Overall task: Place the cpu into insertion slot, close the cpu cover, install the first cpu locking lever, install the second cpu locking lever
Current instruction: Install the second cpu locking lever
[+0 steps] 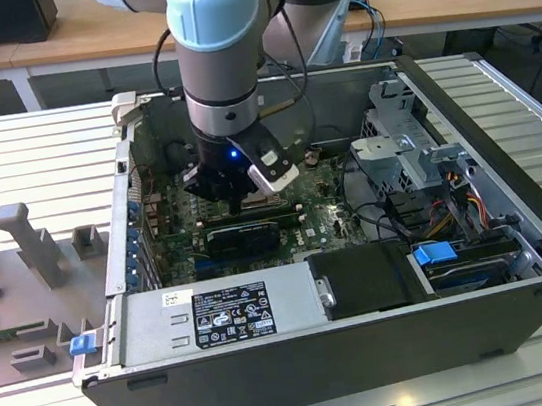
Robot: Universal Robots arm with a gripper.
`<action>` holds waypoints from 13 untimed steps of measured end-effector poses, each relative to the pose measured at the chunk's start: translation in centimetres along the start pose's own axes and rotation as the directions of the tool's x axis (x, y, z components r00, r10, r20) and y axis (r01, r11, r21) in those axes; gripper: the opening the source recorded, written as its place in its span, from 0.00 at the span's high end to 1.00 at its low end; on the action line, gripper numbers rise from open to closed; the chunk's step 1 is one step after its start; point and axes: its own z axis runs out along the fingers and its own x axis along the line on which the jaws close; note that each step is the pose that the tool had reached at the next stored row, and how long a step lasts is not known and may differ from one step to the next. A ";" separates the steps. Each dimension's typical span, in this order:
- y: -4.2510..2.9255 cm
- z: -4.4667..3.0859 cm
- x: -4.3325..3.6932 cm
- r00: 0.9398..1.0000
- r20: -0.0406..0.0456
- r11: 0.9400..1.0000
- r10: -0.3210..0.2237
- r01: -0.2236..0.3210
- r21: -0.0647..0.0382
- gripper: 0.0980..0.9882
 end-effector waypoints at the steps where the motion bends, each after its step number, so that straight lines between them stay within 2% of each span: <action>1: -0.26 -0.02 0.23 1.000 0.003 1.000 0.000 0.000 -0.022 0.99; 2: -0.47 -0.01 0.31 1.000 0.005 0.999 0.000 0.000 -0.032 0.99; 6: -0.93 0.02 0.46 1.000 0.008 0.999 0.000 0.001 -0.050 0.99; 8: -1.05 0.04 0.81 1.000 0.010 0.998 0.000 0.001 -0.069 0.99; 9: -1.13 0.13 1.05 1.000 0.012 0.997 0.000 0.001 -0.075 0.99; 13: -1.39 0.65 1.25 1.000 0.014 0.996 0.000 0.001 -0.095 0.99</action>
